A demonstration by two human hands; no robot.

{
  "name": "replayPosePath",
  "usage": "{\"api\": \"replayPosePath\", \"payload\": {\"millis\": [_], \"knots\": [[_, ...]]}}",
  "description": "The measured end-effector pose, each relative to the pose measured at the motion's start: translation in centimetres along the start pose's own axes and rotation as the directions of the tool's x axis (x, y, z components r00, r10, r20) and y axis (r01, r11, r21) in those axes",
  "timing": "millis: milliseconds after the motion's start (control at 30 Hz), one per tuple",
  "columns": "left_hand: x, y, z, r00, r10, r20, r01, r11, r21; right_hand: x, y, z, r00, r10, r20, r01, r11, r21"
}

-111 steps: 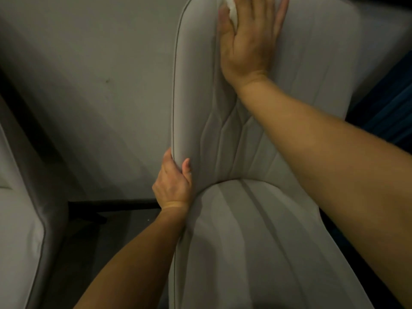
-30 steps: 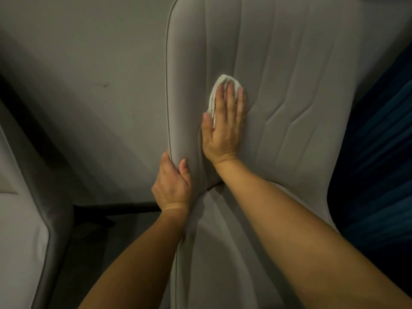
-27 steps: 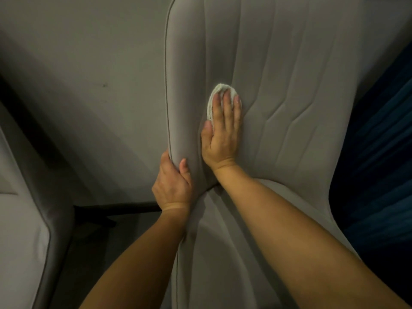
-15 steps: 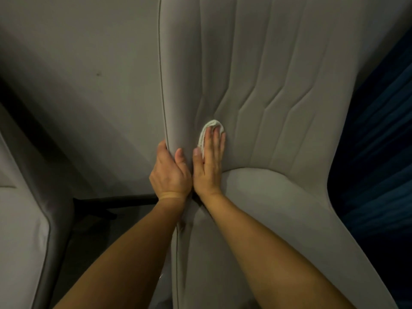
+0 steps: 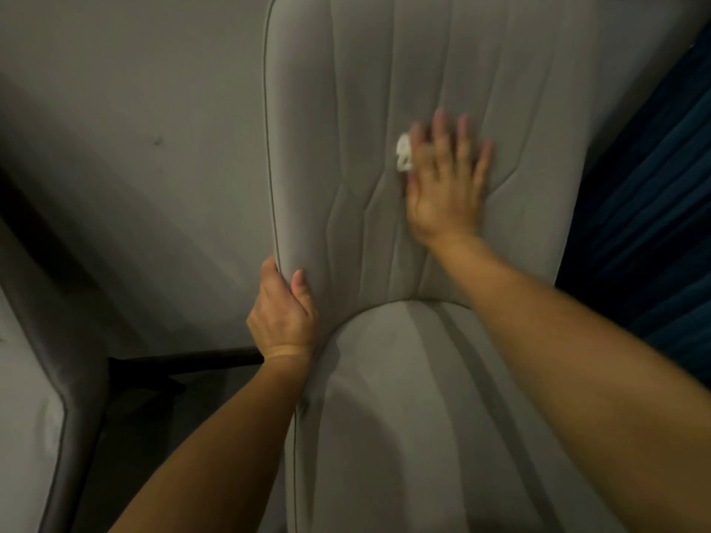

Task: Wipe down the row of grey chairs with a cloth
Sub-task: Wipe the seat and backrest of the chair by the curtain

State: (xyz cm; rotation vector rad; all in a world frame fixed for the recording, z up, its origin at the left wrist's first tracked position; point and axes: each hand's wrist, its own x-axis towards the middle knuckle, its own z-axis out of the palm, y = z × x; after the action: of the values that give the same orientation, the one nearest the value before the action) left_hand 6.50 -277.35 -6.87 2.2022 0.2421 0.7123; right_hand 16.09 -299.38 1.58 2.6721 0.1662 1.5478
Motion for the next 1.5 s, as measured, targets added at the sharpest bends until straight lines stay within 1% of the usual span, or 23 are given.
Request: {"api": "replayPosePath", "payload": {"millis": [100, 167, 200, 267, 333, 433, 533, 600, 700, 800, 900, 933, 1033, 1100, 1167, 1200, 1300, 1333, 1400, 1467, 1500], "knots": [[0.0, 0.1, 0.0, 1.0, 0.003, -0.005, -0.003, 1.0, -0.01, 7.3, 1.6, -2.1, 0.975, 0.17, -0.146, -0.175, 0.984, -0.023], [0.0, 0.1, 0.0, 1.0, -0.001, -0.001, 0.001, 1.0, -0.007, 11.0, 2.5, -3.4, 0.958, 0.239, -0.159, -0.241, 0.971, 0.007], [0.0, 0.0, 0.0, 1.0, -0.003, -0.001, 0.003, 1.0, -0.006, 12.2, 2.7, -3.8, 0.961, 0.241, -0.138, -0.239, 0.971, 0.031], [0.0, -0.1, 0.1, 1.0, -0.009, 0.002, 0.009, 1.0, -0.007, 12.7, 2.6, -3.9, 0.979, 0.181, -0.095, -0.174, 0.981, 0.081], [0.1, -0.2, 0.1, 1.0, -0.015, 0.011, 0.015, 1.0, -0.007, 11.0, 2.2, -3.2, 0.991, 0.107, -0.078, -0.098, 0.989, 0.112], [0.1, 0.0, 0.0, 1.0, -0.008, 0.008, 0.008, 1.0, -0.001, 5.6, 1.7, -1.4, 0.998, 0.047, -0.037, -0.042, 0.99, 0.132], [0.1, 0.0, 0.0, 1.0, -0.016, 0.011, 0.016, 1.0, 0.008, -1.6, 2.1, 0.6, 0.996, -0.078, 0.046, 0.073, 0.992, 0.106], [0.1, 0.0, 0.0, 1.0, -0.012, 0.009, 0.012, 1.0, 0.009, -6.2, 3.1, 1.5, 0.978, -0.178, 0.114, 0.173, 0.984, 0.05], [0.1, -0.1, 0.0, 1.0, -0.01, 0.01, 0.01, 1.0, 0.004, -10.7, 4.4, 1.8, 0.938, -0.275, 0.212, 0.286, 0.958, -0.025], [0.0, -0.1, 0.1, 1.0, -0.022, 0.018, 0.022, 1.0, 0.012, -11.4, 5.9, 1.0, 0.886, -0.363, 0.287, 0.399, 0.914, -0.075], [0.1, -0.2, 0.1, 0.999, -0.029, 0.023, 0.029, 1.0, 0.011, -8.9, 8.7, -0.8, 0.823, -0.489, 0.288, 0.542, 0.828, -0.143], [0.1, -0.2, 0.1, 0.999, -0.029, 0.025, 0.029, 1.0, 0.012, -7.3, 10.1, -1.6, 0.818, -0.504, 0.276, 0.556, 0.816, -0.158], [0.1, -0.2, 0.1, 0.999, -0.025, 0.022, 0.025, 1.0, 0.014, -1.4, 14.3, -4.0, 0.858, -0.462, 0.223, 0.506, 0.834, -0.218], [0.1, -0.2, 0.1, 1.0, -0.026, 0.016, 0.026, 0.999, 0.021, 2.2, 16.3, -5.4, 0.862, -0.452, 0.228, 0.501, 0.826, -0.258], [0.1, -0.1, 0.1, 1.0, -0.028, 0.007, 0.028, 0.999, 0.027, 4.4, 17.1, -6.3, 0.852, -0.46, 0.251, 0.515, 0.824, -0.237], [0.1, 0.0, 0.1, 1.0, -0.029, 0.002, 0.029, 0.999, 0.029, 4.7, 17.0, -6.5, 0.857, -0.452, 0.248, 0.503, 0.839, -0.206], [0.1, 0.1, 0.2, 1.0, -0.013, -0.014, 0.013, 0.999, 0.042, 2.2, 14.6, -6.0, 0.92, -0.335, 0.201, 0.357, 0.93, -0.084], [0.1, 0.0, 0.3, 1.0, -0.006, -0.021, 0.007, 0.999, 0.049, 0.5, 13.6, -5.6, 0.93, -0.303, 0.208, 0.321, 0.946, -0.055], [0.1, -0.1, 0.4, 0.999, 0.003, -0.034, -0.001, 0.998, 0.056, -3.2, 11.9, -4.7, 0.908, -0.314, 0.277, 0.33, 0.944, -0.011], [0.1, -0.2, 0.5, 0.999, 0.003, -0.041, 0.0, 0.998, 0.064, -7.2, 11.2, -4.0, 0.854, -0.371, 0.365, 0.393, 0.919, 0.015], [0.1, -0.3, 0.5, 0.999, 0.002, -0.043, 0.0, 0.998, 0.068, -9.0, 11.2, -3.9, 0.814, -0.409, 0.413, 0.437, 0.899, 0.03]]}}
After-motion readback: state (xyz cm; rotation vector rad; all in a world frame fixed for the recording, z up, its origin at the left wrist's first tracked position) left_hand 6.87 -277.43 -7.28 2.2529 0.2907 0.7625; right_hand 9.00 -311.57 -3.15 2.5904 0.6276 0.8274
